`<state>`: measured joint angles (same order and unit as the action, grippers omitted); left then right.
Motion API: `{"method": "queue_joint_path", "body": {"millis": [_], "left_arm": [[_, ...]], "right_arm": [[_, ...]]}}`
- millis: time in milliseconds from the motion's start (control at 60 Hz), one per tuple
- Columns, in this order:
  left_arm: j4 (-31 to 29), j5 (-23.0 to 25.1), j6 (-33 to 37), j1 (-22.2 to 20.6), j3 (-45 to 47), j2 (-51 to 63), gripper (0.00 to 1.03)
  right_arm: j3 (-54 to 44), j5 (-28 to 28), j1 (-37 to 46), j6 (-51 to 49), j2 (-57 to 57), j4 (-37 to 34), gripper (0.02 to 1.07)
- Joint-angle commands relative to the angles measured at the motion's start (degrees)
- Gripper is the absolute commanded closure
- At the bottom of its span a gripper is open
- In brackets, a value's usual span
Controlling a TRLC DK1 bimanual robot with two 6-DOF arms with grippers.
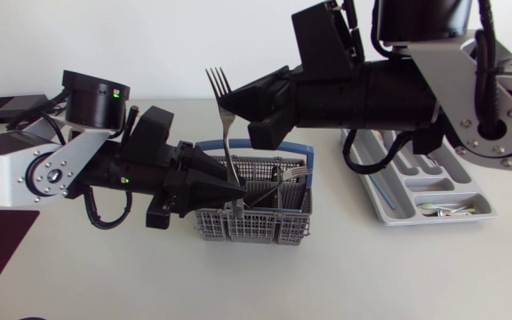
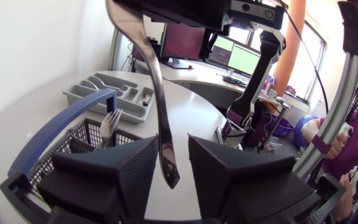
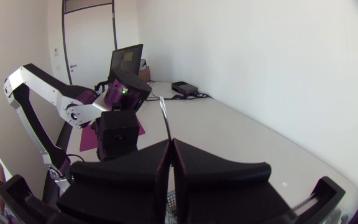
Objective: Sort the cutlery from the basket into the organizer compartments.
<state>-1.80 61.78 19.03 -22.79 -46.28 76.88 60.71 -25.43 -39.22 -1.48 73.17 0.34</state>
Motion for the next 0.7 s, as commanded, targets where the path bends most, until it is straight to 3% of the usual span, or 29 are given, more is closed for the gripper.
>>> {"method": "queue_joint_path", "body": {"millis": [0, 200, 450, 517, 600, 683], "left_arm": [[0.31, 1.77, -0.92, 0.46, 0.14, 0.46, 0.84], [0.31, 2.47, -0.22, 0.46, 1.28, -0.94, 1.00], [0.31, 2.56, -0.22, 0.29, 2.34, -2.26, 1.00], [0.13, 2.38, -0.31, 0.29, 2.69, -3.05, 1.00], [-0.13, 1.77, -0.39, 0.81, 3.13, -4.72, 1.00], [-0.13, 0.01, -0.48, 1.60, 3.57, -6.31, 1.01]], "right_arm": [[1.08, -0.50, -0.33, 1.74, -1.36, -0.16, 1.02], [0.55, -0.59, -0.06, 1.74, -2.33, -0.69, 1.02], [-0.15, -0.67, -0.06, 1.65, -2.94, -0.69, 1.01], [-0.33, -0.06, -0.06, 1.56, -3.03, -0.69, 0.85], [-0.41, 1.08, 0.02, 1.39, -3.03, -0.78, 0.52], [-0.50, 3.11, 0.11, 0.51, -3.29, -1.22, 0.35]]}}
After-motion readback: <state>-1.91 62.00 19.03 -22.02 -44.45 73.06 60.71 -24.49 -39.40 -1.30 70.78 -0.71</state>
